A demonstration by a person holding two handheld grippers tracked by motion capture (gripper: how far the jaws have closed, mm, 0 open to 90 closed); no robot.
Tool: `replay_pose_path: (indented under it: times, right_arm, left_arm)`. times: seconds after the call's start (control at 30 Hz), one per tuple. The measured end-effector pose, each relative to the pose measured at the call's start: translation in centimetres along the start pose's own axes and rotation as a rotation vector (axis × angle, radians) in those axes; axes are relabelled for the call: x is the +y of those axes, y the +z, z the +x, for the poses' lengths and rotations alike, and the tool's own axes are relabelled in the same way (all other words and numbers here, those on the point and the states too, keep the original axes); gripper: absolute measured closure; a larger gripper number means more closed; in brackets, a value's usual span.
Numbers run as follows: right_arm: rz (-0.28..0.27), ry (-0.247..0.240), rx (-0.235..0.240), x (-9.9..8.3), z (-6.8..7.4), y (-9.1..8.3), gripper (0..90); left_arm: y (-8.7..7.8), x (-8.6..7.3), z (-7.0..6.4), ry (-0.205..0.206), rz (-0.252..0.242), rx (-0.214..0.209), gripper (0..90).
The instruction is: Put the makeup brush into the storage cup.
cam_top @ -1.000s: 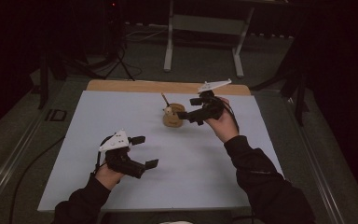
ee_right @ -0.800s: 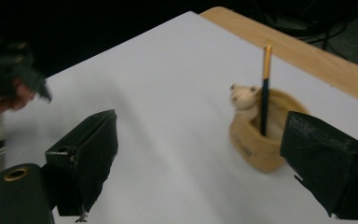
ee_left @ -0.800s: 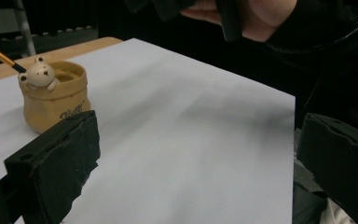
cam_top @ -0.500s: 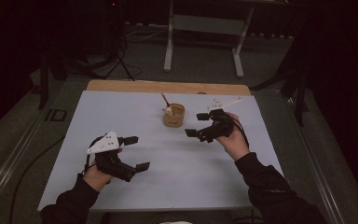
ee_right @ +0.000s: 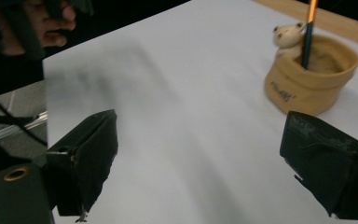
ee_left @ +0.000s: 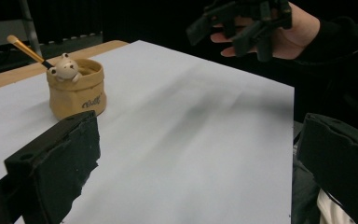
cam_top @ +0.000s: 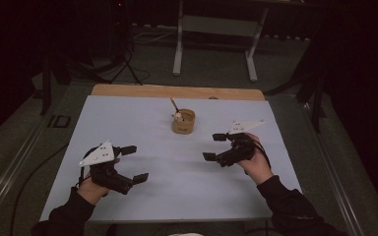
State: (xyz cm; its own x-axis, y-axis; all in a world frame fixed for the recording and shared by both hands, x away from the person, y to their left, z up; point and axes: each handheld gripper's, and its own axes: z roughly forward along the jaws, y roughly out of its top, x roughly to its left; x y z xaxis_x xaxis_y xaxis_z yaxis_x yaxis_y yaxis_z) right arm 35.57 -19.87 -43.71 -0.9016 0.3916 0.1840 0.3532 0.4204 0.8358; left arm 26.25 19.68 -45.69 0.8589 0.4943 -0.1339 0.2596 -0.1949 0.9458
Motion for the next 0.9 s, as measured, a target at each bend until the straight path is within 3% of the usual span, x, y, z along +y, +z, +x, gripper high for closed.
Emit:
replay_pose_path:
  times: [0.03, 0.27, 0.37, 0.43, 0.67, 0.9]
  right_arm:
    - [0.006, -0.023, -0.007, -0.6, 0.4, -0.2, 11.2]
    - [-0.024, -0.024, 0.023, -2.3, 1.2, -1.0, 11.2]
    - [-0.033, -0.028, 0.038, -2.8, 1.3, -1.1, 11.2]
    - [-0.051, -0.033, 0.058, -3.7, 1.5, -1.4, 11.2]
    - [-0.08, -0.047, 0.058, -5.2, 1.6, -2.0, 11.2]
    - [-0.049, -0.029, 0.045, -7.0, 1.0, -2.7, 11.2]
  left_arm:
    - [-0.2, -0.3, 0.1, -0.009, 0.007, -0.019, 0.4]
    - [-0.7, -1.2, 0.0, -0.004, 0.049, -0.041, 0.3]
    - [-1.1, -1.6, -0.1, 0.006, 0.071, -0.03, 0.4]
    - [-1.6, -2.0, -0.1, -0.002, 0.054, -0.033, 0.4]
    - [-2.6, -3.2, 0.1, -0.004, 0.081, -0.023, 0.3]
    - [-3.3, -4.2, 0.5, -0.011, 0.093, 0.013, 0.4]
